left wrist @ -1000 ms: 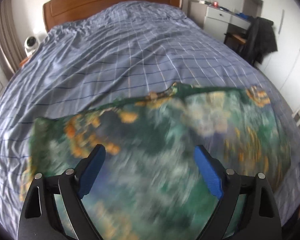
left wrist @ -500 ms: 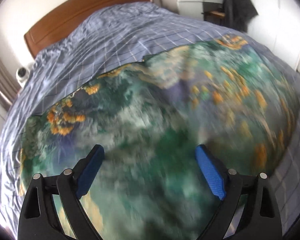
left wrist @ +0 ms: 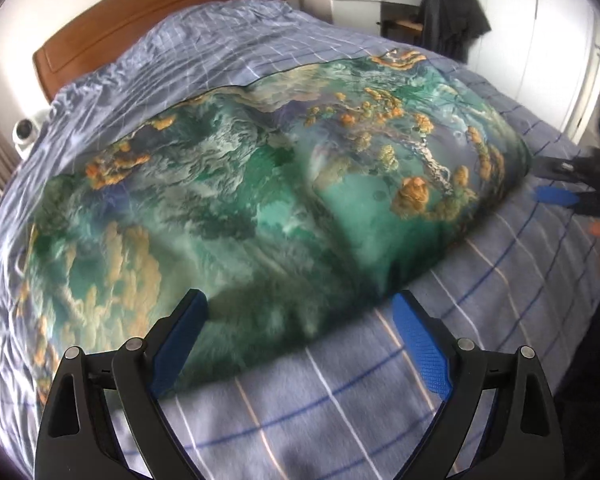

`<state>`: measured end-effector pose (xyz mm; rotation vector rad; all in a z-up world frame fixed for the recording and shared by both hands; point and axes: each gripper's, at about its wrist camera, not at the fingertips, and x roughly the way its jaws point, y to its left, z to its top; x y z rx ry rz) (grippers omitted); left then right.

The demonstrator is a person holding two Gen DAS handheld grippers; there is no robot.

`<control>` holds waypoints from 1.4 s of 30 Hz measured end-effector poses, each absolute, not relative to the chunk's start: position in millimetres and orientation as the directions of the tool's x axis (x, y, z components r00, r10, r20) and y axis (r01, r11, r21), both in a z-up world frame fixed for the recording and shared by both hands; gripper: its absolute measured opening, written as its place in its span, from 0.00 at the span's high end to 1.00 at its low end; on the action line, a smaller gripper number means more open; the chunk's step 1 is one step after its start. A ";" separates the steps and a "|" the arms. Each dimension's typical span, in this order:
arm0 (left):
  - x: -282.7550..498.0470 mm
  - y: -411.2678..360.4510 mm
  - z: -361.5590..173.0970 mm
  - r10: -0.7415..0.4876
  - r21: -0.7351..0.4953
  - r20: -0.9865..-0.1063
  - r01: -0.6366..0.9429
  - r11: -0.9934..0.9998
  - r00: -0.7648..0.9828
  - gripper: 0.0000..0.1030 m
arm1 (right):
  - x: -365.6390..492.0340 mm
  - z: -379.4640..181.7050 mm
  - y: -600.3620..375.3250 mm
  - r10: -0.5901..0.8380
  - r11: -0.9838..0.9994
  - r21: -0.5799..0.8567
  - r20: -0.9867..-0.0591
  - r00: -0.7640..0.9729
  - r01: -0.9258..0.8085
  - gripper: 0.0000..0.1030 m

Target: Fold large clothes

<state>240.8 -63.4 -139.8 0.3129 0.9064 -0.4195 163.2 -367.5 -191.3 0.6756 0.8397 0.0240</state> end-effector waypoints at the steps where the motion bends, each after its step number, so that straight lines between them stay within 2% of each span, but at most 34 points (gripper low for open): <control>1: 239.7 -61.2 -136.6 -0.221 0.075 -0.809 0.470 0.880 0.545 0.08 | 171.3 -199.5 -372.9 0.299 0.754 0.603 -0.668 0.682 0.260 0.17; 6: 239.8 -56.0 -115.2 -0.253 0.033 -0.799 0.459 0.888 0.546 0.08 | 204.2 -218.7 -388.3 0.289 0.597 0.727 -0.590 0.754 0.340 0.16; 7: 241.1 -56.9 -109.2 -0.260 0.026 -0.797 0.460 0.887 0.546 0.08 | 207.9 -222.1 -391.0 0.275 0.573 0.738 -0.583 0.764 0.357 0.19; 8: 244.3 -56.2 -104.9 -0.267 0.019 -0.793 0.461 0.887 0.547 0.08 | 210.1 -225.3 -392.7 0.258 0.559 0.739 -0.585 0.769 0.375 0.23; 9: 246.2 -56.1 -99.1 -0.277 0.011 -0.788 0.462 0.887 0.550 0.08 | 210.3 -226.3 -392.9 0.226 0.568 0.721 -0.601 0.767 0.397 0.44; 10: 248.6 -57.2 -91.6 -0.288 0.003 -0.782 0.465 0.885 0.553 0.08 | 208.7 -225.2 -391.7 0.208 0.580 0.709 -0.605 0.769 0.402 0.53; 12: 257.0 -60.5 -74.7 -0.314 -0.017 -0.772 0.476 0.879 0.553 0.08 | 201.2 -209.2 -378.9 0.162 0.653 0.664 -0.592 0.790 0.364 0.66; 13: 261.0 -62.5 -67.2 -0.329 -0.030 -0.769 0.483 0.875 0.548 0.08 | 198.4 -199.0 -371.3 0.137 0.701 0.626 -0.589 0.797 0.342 0.69; 18: 293.1 -90.3 -13.6 -0.446 -0.130 -0.748 0.551 0.824 0.491 0.08 | 181.7 -127.5 -312.3 0.030 0.916 0.360 -0.497 0.867 0.174 0.72; 22: 312.7 -112.3 18.0 -0.555 -0.257 -0.746 0.610 0.750 0.369 0.08 | 175.4 -85.4 -259.0 0.043 0.986 0.162 -0.407 0.912 0.026 0.73; 24: 316.6 -114.4 24.9 -0.573 -0.280 -0.745 0.620 0.733 0.341 0.08 | 173.4 -71.2 -227.1 0.065 0.997 0.050 -0.371 0.926 -0.050 0.73; 30: 317.7 -97.2 20.8 -0.482 -0.205 -0.799 0.592 0.779 0.359 0.04 | 163.3 -72.3 -137.8 0.138 0.934 -0.269 -0.336 0.932 -0.235 0.73; 35: 314.6 -88.8 -5.1 -0.268 -0.010 -0.869 0.526 0.851 0.417 0.04 | 138.3 -86.0 -65.5 0.178 0.812 -0.486 -0.322 0.930 -0.324 0.73; 36: 314.7 -86.5 -10.4 -0.224 0.031 -0.872 0.507 0.861 0.435 0.20 | 137.0 -87.3 -57.3 0.192 0.800 -0.495 -0.327 0.925 -0.340 0.73; 37: 316.1 -82.0 -15.1 -0.186 0.064 -0.874 0.486 0.871 0.449 0.49 | 128.1 -86.0 -56.9 0.201 0.796 -0.492 -0.333 0.921 -0.351 0.73; 38: 320.2 -74.0 -17.9 -0.206 0.027 -0.880 0.480 0.877 0.427 0.52 | 128.3 -85.4 -55.7 0.201 0.797 -0.489 -0.338 0.919 -0.354 0.73; 39: 325.6 -64.2 -18.8 -0.248 -0.035 -0.883 0.470 0.882 0.399 0.61 | 131.1 -84.7 -55.8 0.198 0.800 -0.477 -0.360 0.912 -0.362 0.72; 40: 331.4 -54.3 -18.8 -0.263 -0.064 -0.882 0.455 0.888 0.390 0.64 | 134.0 -84.0 -55.9 0.209 0.802 -0.456 -0.391 0.896 -0.386 0.64; 41: 336.6 -46.9 -17.2 -0.266 -0.069 -0.878 0.446 0.892 0.397 0.65 | 134.7 -81.5 -58.2 0.218 0.806 -0.437 -0.406 0.887 -0.398 0.60; 42: 341.0 -36.6 -15.1 -0.268 -0.070 -0.872 0.437 0.897 0.410 0.65 | 133.5 -76.8 -62.7 0.235 0.808 -0.417 -0.418 0.878 -0.415 0.49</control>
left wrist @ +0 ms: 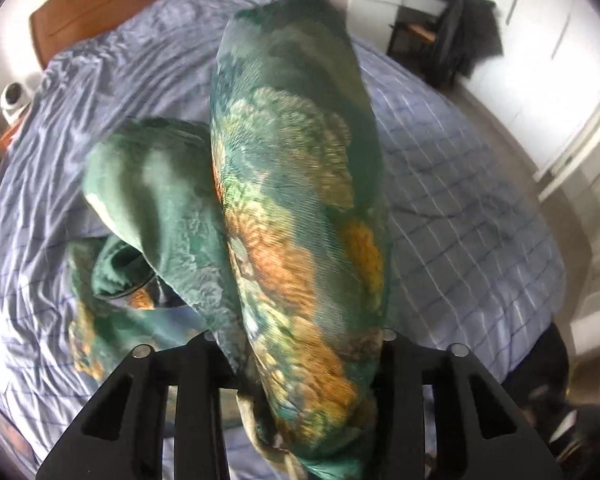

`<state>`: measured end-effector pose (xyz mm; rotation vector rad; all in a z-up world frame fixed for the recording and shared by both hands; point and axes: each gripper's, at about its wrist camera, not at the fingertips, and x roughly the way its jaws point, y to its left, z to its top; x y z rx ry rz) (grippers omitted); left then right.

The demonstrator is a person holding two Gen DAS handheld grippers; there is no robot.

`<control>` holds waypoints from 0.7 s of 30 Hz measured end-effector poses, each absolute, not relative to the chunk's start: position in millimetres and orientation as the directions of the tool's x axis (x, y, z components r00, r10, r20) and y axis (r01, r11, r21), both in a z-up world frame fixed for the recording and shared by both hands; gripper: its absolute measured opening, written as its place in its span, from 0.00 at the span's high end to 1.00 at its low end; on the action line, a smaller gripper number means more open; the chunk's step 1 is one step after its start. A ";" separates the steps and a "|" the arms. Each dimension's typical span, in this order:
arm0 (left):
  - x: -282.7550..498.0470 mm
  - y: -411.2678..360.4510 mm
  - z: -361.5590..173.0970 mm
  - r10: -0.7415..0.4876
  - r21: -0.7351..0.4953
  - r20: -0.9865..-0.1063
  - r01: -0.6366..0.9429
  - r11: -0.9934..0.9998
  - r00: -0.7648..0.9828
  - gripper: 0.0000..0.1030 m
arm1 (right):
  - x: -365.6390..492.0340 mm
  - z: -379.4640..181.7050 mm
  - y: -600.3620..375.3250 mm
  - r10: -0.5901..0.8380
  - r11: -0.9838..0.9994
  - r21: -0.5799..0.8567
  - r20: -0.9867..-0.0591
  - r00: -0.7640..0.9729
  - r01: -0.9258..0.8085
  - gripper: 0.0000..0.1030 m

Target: Fold large clothes

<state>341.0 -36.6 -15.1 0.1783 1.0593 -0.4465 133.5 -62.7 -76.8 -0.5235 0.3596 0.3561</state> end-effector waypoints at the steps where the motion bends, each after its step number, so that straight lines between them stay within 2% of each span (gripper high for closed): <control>1: 349.4 -19.8 -12.1 -0.275 -0.085 -0.863 0.414 0.906 0.424 0.65 | 132.5 -69.6 -67.2 0.254 0.811 -0.394 -0.429 0.867 -0.433 0.38; 4: 367.4 24.3 -8.3 -0.287 -0.131 -0.847 0.349 0.928 0.446 0.65 | 128.1 -51.2 -81.6 0.308 0.825 -0.323 -0.430 0.849 -0.463 0.35; 9: 385.8 106.6 -31.6 -0.239 -0.150 -0.853 0.221 0.964 0.464 0.65 | 170.2 -43.8 -119.5 0.299 0.895 -0.143 -0.511 0.806 -0.423 0.35; 11: 387.3 135.2 -54.7 -0.204 -0.143 -0.869 0.166 0.976 0.451 0.65 | 189.7 -45.3 -128.7 0.296 0.910 -0.095 -0.534 0.792 -0.404 0.46; 12: 385.4 149.0 -68.0 -0.189 -0.141 -0.876 0.139 0.980 0.443 0.65 | 203.3 -46.7 -129.3 0.314 0.911 -0.053 -0.551 0.773 -0.408 0.57; 15: 375.9 174.8 -99.0 -0.237 -0.222 -0.874 0.086 0.971 0.424 0.64 | 229.3 -48.2 -120.5 0.361 0.902 0.020 -0.578 0.731 -0.430 0.68; 18: 365.1 182.6 -120.9 -0.286 -0.286 -0.855 0.066 0.956 0.433 0.62 | 253.0 -53.0 -94.7 0.426 0.876 0.082 -0.593 0.683 -0.475 0.69; 21: 366.2 189.3 -136.2 -0.334 -0.344 -0.829 0.062 0.937 0.448 0.59 | 268.9 -75.5 -52.4 0.423 0.849 0.015 -0.618 0.663 -0.527 0.69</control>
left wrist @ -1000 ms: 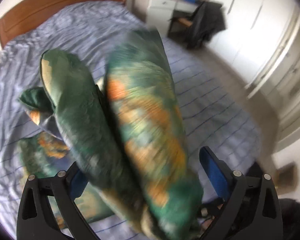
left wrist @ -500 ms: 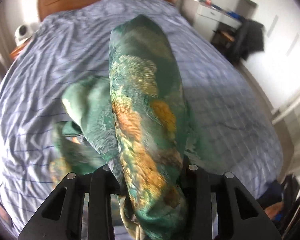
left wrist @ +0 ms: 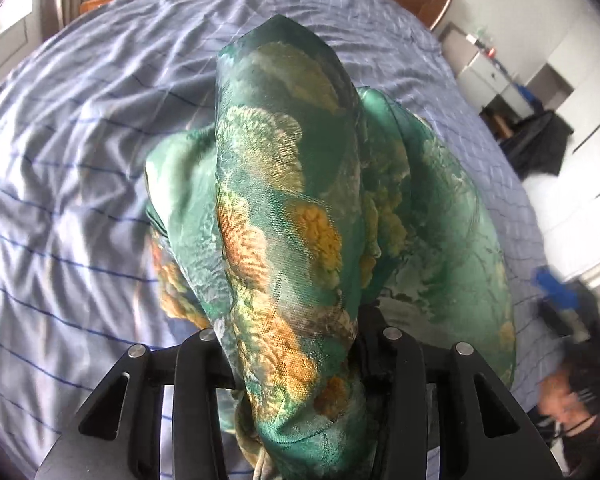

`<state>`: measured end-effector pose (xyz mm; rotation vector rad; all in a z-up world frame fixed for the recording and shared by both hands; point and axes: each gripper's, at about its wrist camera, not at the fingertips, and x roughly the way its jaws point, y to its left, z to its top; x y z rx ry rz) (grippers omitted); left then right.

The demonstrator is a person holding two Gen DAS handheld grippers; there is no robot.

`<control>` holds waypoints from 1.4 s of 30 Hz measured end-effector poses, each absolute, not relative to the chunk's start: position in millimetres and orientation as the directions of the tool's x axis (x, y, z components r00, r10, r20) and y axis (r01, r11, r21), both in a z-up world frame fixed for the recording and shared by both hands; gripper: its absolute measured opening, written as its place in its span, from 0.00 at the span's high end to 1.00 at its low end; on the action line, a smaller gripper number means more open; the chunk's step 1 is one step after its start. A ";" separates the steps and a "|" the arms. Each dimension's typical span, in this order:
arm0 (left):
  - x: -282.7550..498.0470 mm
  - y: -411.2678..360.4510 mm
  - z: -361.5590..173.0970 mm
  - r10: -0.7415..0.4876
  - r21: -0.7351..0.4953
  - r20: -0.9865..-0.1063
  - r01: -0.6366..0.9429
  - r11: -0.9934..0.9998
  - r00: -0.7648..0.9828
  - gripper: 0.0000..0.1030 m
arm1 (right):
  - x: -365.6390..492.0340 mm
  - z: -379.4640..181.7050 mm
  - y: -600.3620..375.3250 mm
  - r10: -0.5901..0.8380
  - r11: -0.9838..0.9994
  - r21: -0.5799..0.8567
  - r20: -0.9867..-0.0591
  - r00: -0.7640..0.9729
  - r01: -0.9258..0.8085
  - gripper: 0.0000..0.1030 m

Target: Fold large clothes

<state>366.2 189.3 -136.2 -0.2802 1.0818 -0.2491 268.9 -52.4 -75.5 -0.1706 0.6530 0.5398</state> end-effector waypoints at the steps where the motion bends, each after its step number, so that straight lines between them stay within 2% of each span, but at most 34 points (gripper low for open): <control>1: 368.5 191.2 -141.2 -0.352 -0.367 -0.820 0.056 0.928 0.451 0.58 | 273.5 -86.1 -43.8 0.407 0.845 -0.011 -0.635 0.657 -0.534 0.69; 4: 374.4 198.2 -167.1 -0.427 -0.454 -0.793 0.046 0.890 0.435 0.55 | 295.9 -142.8 -34.8 0.318 0.860 -0.045 -0.732 0.603 -0.508 0.72; 7: 387.0 196.9 -194.2 -0.427 -0.461 -0.793 0.031 0.887 0.435 0.53 | 298.5 -172.0 -43.0 0.317 0.874 -0.019 -0.734 0.600 -0.486 0.72; 11: 389.4 201.8 -193.8 -0.477 -0.512 -0.769 0.035 0.858 0.425 0.49 | 298.2 -172.0 -37.5 0.292 0.882 -0.034 -0.743 0.602 -0.470 0.72; 14: 388.8 219.9 -182.4 -0.525 -0.558 -0.753 0.037 0.829 0.397 0.41 | 305.4 -153.7 -36.2 0.309 0.872 0.010 -0.787 0.534 -0.490 0.71; 16: 385.8 234.8 -171.3 -0.519 -0.560 -0.754 0.020 0.828 0.402 0.28 | 313.6 -131.0 -36.9 0.343 0.862 0.059 -0.799 0.494 -0.504 0.69; 17: 383.0 242.3 -164.4 -0.508 -0.553 -0.754 0.015 0.833 0.417 0.27 | 320.6 -119.6 -37.0 0.356 0.863 0.076 -0.793 0.495 -0.499 0.69; 22: 379.3 258.9 -156.4 -0.474 -0.524 -0.761 0.010 0.851 0.443 0.27 | 381.6 -75.9 -22.9 0.409 0.883 0.172 -0.739 0.536 -0.436 0.69; 24: 382.0 255.6 -162.7 -0.454 -0.501 -0.777 0.007 0.865 0.435 0.32 | 406.1 -77.8 -6.8 0.408 0.885 0.180 -0.741 0.533 -0.429 0.69; 27: 386.8 252.7 -178.3 -0.450 -0.504 -0.794 -0.028 0.863 0.409 0.37 | 452.9 -111.6 16.4 0.377 0.901 0.197 -0.799 0.469 -0.387 0.68; 30: 387.0 253.1 -198.8 -0.439 -0.495 -0.810 -0.051 0.867 0.388 0.38 | 473.3 -160.1 35.9 0.306 0.914 0.156 -0.873 0.381 -0.375 0.68; 36: 380.0 249.1 -196.3 -0.425 -0.473 -0.816 -0.032 0.880 0.391 0.37 | 442.1 -136.4 30.5 0.308 0.904 0.125 -0.854 0.419 -0.410 0.68; 42: 380.3 247.3 -199.2 -0.439 -0.489 -0.807 -0.030 0.872 0.396 0.37 | 320.5 -99.9 -16.4 0.447 0.822 0.175 -0.788 0.423 -0.543 0.68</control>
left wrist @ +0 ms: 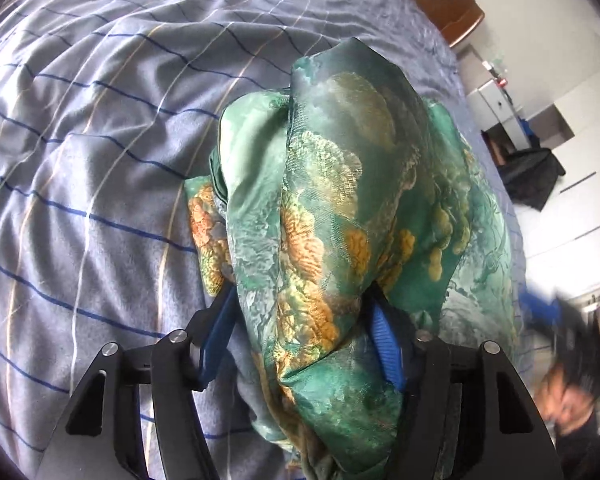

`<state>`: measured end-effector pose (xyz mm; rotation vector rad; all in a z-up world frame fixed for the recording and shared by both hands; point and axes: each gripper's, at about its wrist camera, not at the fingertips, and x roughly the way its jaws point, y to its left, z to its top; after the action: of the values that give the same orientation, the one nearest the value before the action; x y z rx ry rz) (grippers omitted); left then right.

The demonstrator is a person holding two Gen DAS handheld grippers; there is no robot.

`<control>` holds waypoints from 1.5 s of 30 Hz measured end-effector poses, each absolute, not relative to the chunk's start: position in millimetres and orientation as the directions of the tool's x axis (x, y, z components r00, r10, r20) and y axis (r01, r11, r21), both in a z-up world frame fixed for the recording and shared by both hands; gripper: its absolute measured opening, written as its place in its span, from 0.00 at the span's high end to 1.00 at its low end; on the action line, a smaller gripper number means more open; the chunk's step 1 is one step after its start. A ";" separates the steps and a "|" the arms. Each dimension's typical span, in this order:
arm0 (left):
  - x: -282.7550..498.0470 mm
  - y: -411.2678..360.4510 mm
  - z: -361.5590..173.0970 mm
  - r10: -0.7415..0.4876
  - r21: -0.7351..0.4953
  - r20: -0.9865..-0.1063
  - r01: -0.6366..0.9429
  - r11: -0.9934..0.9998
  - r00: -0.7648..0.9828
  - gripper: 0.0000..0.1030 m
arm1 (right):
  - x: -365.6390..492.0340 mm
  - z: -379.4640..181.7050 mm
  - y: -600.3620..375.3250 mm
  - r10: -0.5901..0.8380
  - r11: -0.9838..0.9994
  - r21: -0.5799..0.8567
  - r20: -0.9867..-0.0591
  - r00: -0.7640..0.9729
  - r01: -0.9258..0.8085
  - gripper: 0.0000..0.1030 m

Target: Fold large clothes

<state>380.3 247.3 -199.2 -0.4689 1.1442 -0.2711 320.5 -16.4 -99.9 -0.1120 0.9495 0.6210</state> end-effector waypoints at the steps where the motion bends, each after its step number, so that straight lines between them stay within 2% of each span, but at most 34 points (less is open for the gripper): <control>1: 378.1 247.2 -199.9 -0.437 -0.487 -0.807 -0.029 0.873 0.398 0.37 | 301.1 -101.1 -22.9 0.452 0.818 0.176 -0.785 0.424 -0.547 0.68; 5: 378.7 241.3 -201.7 -0.427 -0.477 -0.810 -0.027 0.879 0.401 0.37 | 247.6 -125.3 -36.1 0.438 0.820 0.165 -0.797 0.415 -0.548 0.68; 7: 378.5 235.4 -203.5 -0.411 -0.457 -0.818 -0.021 0.889 0.402 0.36 | 251.8 -157.8 -38.7 0.400 0.858 0.199 -0.837 0.373 -0.474 0.69; 10: 375.8 231.1 -201.0 -0.380 -0.434 -0.827 -0.039 0.900 0.413 0.36 | 265.0 -183.6 -39.5 0.414 0.872 0.250 -0.835 0.363 -0.420 0.72; 12: 370.5 231.1 -192.2 -0.370 -0.431 -0.820 -0.045 0.901 0.436 0.34 | 265.0 -178.9 -37.8 0.410 0.880 0.255 -0.834 0.370 -0.401 0.71; 14: 361.4 233.5 -177.9 -0.359 -0.427 -0.814 -0.052 0.903 0.457 0.27 | 258.3 -164.2 -39.2 0.410 0.879 0.246 -0.826 0.386 -0.408 0.69; 15: 354.7 237.4 -167.0 -0.357 -0.430 -0.805 -0.052 0.901 0.473 0.25 | 253.2 -155.9 -41.6 0.416 0.876 0.246 -0.819 0.394 -0.414 0.65; 16: 349.2 241.5 -159.0 -0.357 -0.433 -0.796 -0.050 0.900 0.488 0.22 | 247.0 -145.9 -46.3 0.436 0.869 0.261 -0.806 0.400 -0.421 0.53; 18: 335.1 256.6 -137.8 -0.366 -0.456 -0.763 -0.041 0.889 0.533 0.15 | 228.8 -123.9 -62.4 0.469 0.861 0.290 -0.770 0.432 -0.417 0.37; 19: 329.9 266.5 -129.8 -0.376 -0.479 -0.743 -0.046 0.877 0.554 0.12 | 219.1 -116.5 -70.9 0.478 0.861 0.295 -0.749 0.459 -0.415 0.35; 22: 332.8 292.6 -128.4 -0.475 -0.602 -0.695 -0.074 0.795 0.540 0.12 | 201.0 -100.9 -92.3 0.466 0.873 0.278 -0.716 0.520 -0.400 0.33; 25: 351.6 290.5 -140.1 -0.534 -0.651 -0.690 -0.095 0.753 0.489 0.12 | 200.3 -100.6 -100.4 0.445 0.888 0.276 -0.712 0.543 -0.367 0.33; 28: 372.4 266.7 -152.0 -0.528 -0.621 -0.731 -0.102 0.777 0.431 0.12 | 205.1 -104.7 -97.9 0.454 0.887 0.307 -0.717 0.529 -0.344 0.33; 30: 382.2 248.9 -164.0 -0.429 -0.503 -0.816 -0.111 0.857 0.388 0.09 | 205.7 -105.9 -88.6 0.462 0.881 0.306 -0.719 0.520 -0.360 0.33; 31: 384.5 242.4 -173.8 -0.368 -0.435 -0.853 -0.115 0.893 0.370 0.03 | 202.3 -107.9 -89.8 0.461 0.881 0.301 -0.719 0.521 -0.365 0.33; 33: 383.5 244.6 -190.4 -0.372 -0.444 -0.856 -0.143 0.884 0.358 0.01 | 205.1 -108.1 -87.6 0.456 0.882 0.292 -0.723 0.519 -0.370 0.33; 35: 383.1 252.3 -208.0 -0.445 -0.520 -0.829 -0.177 0.835 0.339 0.00 | 212.3 -106.2 -93.1 0.452 0.886 0.297 -0.721 0.525 -0.356 0.33; 40: 387.0 252.0 -228.8 -0.510 -0.577 -0.797 -0.158 0.801 0.324 0.00 | 262.0 -127.0 -126.9 0.498 0.866 0.431 -0.710 0.498 -0.252 0.33; 44: 389.8 249.7 -232.6 -0.530 -0.589 -0.786 -0.126 0.798 0.318 0.00 | 313.9 -166.2 -146.9 0.647 0.749 0.638 -0.650 0.398 -0.175 0.33; 45: 392.0 248.7 -234.6 -0.536 -0.593 -0.783 -0.118 0.797 0.316 0.00 | 326.9 -176.9 -147.0 0.681 0.717 0.676 -0.630 0.372 -0.168 0.28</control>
<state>392.0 248.7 -234.6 -0.6263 1.2376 -0.2997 326.9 -147.0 -176.9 0.5639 1.0584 0.5824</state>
